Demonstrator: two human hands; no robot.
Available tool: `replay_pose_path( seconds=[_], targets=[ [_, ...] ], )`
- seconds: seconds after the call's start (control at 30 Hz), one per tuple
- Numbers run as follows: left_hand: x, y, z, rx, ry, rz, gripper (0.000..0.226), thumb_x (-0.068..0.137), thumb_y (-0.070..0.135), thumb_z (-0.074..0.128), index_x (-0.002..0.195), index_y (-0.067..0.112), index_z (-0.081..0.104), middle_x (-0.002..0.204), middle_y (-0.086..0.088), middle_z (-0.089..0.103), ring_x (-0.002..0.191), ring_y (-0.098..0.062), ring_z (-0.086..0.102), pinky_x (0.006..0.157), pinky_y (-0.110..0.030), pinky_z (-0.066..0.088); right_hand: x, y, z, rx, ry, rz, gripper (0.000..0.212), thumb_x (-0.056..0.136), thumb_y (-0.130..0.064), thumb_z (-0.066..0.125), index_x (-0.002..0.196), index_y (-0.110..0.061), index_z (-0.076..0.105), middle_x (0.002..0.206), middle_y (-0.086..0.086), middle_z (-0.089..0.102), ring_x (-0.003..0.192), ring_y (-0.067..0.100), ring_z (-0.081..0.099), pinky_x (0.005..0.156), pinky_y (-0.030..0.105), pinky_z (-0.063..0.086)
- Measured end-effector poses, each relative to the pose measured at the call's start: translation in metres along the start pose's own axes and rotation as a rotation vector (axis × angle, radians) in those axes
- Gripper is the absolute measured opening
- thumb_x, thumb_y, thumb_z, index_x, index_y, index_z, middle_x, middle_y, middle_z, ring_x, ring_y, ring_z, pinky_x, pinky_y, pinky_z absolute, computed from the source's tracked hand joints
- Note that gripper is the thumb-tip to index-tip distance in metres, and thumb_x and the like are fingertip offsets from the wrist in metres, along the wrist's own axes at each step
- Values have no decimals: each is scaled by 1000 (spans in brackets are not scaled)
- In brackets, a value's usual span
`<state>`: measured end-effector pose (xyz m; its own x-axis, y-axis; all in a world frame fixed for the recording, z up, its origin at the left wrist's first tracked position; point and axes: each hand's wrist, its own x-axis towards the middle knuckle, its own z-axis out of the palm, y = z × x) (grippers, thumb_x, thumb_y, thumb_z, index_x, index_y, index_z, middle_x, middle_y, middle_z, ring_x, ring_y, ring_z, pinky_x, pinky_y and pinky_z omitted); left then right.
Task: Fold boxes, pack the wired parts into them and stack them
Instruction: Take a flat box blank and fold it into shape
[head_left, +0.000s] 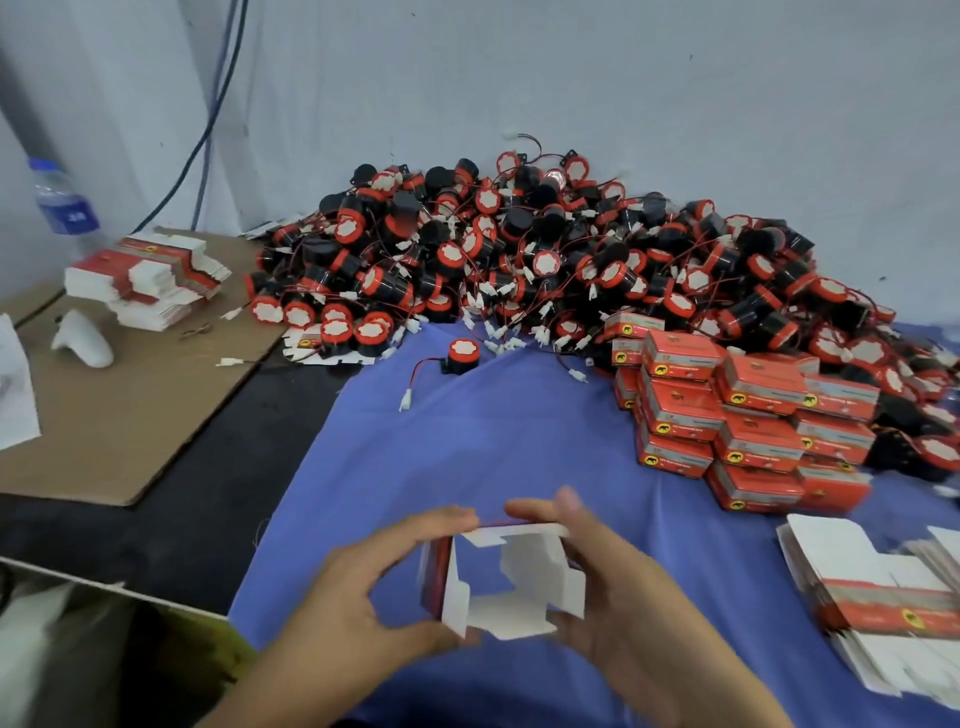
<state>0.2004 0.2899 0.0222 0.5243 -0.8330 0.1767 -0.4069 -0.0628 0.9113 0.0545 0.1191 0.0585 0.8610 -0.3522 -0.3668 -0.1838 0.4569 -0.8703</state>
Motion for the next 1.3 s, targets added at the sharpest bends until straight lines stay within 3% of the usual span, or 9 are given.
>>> replay_pose_path(
  seconds=[0.23, 0.33, 0.5, 0.6, 0.7, 0.87, 0.97, 1.07, 1.3],
  targets=[
    [-6, 15, 2, 55, 32, 61, 74, 64, 44, 91, 130, 50, 58, 135, 25, 60, 132, 3, 49, 106, -22, 44, -10, 5, -6, -24, -11, 4, 25, 85, -6, 76, 106, -19, 77, 120, 12, 70, 113, 40, 65, 87, 52, 59],
    [-9, 21, 4, 101, 19, 94, 66, 66, 41, 90, 126, 50, 63, 136, 27, 58, 132, 5, 48, 102, -9, 40, -12, 9, -2, -205, 50, -95, 21, 90, -11, 74, 105, -26, 72, 115, 7, 69, 110, 42, 63, 90, 63, 55],
    [-12, 32, 19, 164, -5, 115, 48, 66, 51, 81, 112, 54, 68, 139, 34, 51, 132, 8, 45, 101, -22, 42, -17, 13, 6, -520, 212, -235, 19, 95, -23, 68, 96, -41, 62, 99, -10, 71, 89, 19, 69, 79, 41, 60],
    [-16, 32, 20, -22, -63, 20, 67, 63, 65, 83, 125, 60, 58, 141, 35, 49, 135, 13, 38, 107, -21, 37, -23, 11, 3, -545, 227, -243, 20, 94, -22, 69, 93, -41, 63, 97, -8, 72, 78, 13, 66, 68, 33, 56],
    [-20, 31, 20, -243, -30, 38, 55, 77, 59, 76, 129, 51, 59, 141, 20, 57, 137, 1, 46, 107, -15, 41, -30, 5, 3, -428, 179, -207, 19, 90, -15, 74, 91, -34, 72, 97, 1, 72, 75, 14, 66, 60, 29, 55],
    [-23, 29, 29, -376, 196, -1, 44, 75, 20, 76, 117, 32, 73, 121, 7, 72, 119, -5, 64, 92, -10, 48, -42, -1, -3, -281, -48, -156, 26, 93, -34, 63, 117, -36, 73, 119, 1, 72, 114, 17, 66, 92, 48, 58],
    [-27, 31, 28, -345, 239, -4, 38, 78, 19, 73, 112, 36, 75, 114, 7, 74, 111, 1, 65, 85, -5, 47, -49, -3, -11, -34, -220, -117, 41, 96, -23, 55, 136, -26, 63, 137, 2, 64, 129, 27, 59, 100, 50, 54],
    [-30, 33, 31, -363, 232, -1, 38, 78, 16, 72, 110, 36, 76, 119, 12, 73, 117, 3, 62, 85, -7, 50, -42, 9, -12, -70, -134, -241, 49, 91, -14, 61, 137, -31, 61, 133, 2, 66, 123, 27, 63, 89, 47, 59],
    [-31, 42, 41, -240, 373, 79, 36, 75, 32, 74, 110, 41, 74, 121, 18, 70, 121, 3, 59, 92, -9, 48, -28, 27, 6, -363, 182, -561, 25, 95, -10, 64, 100, -33, 57, 103, -3, 75, 93, 15, 72, 60, 37, 59]
  ],
)
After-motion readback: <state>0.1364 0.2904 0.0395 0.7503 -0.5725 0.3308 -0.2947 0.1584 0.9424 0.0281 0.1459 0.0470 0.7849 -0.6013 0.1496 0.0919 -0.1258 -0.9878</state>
